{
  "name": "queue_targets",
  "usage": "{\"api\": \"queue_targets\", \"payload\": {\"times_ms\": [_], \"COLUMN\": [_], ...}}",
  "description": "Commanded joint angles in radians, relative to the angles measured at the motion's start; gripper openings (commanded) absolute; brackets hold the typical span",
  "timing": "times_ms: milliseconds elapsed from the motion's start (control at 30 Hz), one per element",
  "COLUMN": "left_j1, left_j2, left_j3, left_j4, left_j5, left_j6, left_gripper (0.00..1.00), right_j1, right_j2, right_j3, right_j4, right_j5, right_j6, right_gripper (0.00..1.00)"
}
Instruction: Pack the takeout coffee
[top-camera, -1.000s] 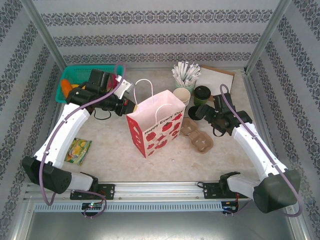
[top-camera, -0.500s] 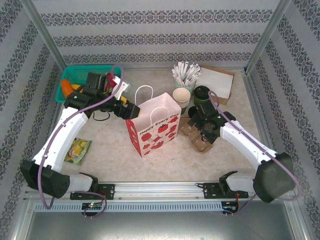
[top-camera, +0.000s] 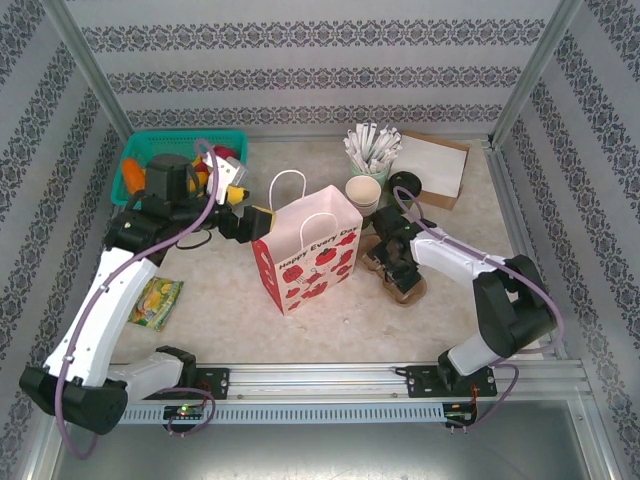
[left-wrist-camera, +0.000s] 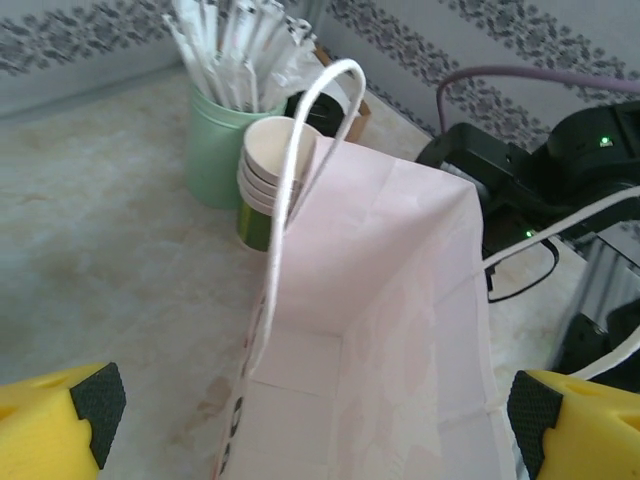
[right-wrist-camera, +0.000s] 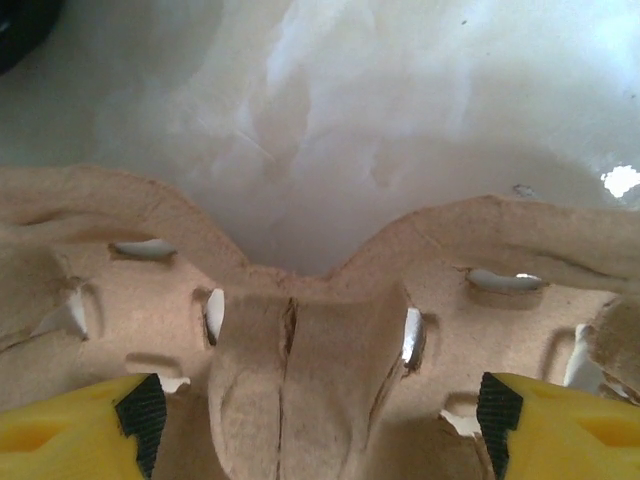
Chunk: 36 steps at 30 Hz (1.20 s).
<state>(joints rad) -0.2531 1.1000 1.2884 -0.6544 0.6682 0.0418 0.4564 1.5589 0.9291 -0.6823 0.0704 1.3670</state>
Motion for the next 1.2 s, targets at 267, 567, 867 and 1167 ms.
{"api": "queue_targets", "payload": {"times_ms": [267, 567, 867, 1167], "left_j1": [0.008, 0.009, 0.009, 0.01], "left_j2": [-0.113, -0.087, -0.076, -0.08], "left_j3": [-0.142, -0.135, -0.144, -0.154], "left_j4": [0.136, 0.114, 0.124, 0.138], "left_j5": [-0.284, -0.275, -0.279, -0.279], "left_j6": [-0.064, -0.062, -0.07, -0.083], "left_gripper": [1.0, 1.0, 1.0, 1.0], "right_j1": [0.014, 0.013, 0.013, 0.007], "right_j2": [0.097, 0.129, 0.041, -0.083], "right_j3": [0.067, 0.059, 0.0, -0.07], "right_j4": [0.001, 0.026, 0.039, 0.003], "right_j5": [0.068, 0.058, 0.099, 0.174], "right_j6": [0.036, 0.022, 0.027, -0.038], "right_gripper": [0.68, 0.62, 0.47, 0.3]}}
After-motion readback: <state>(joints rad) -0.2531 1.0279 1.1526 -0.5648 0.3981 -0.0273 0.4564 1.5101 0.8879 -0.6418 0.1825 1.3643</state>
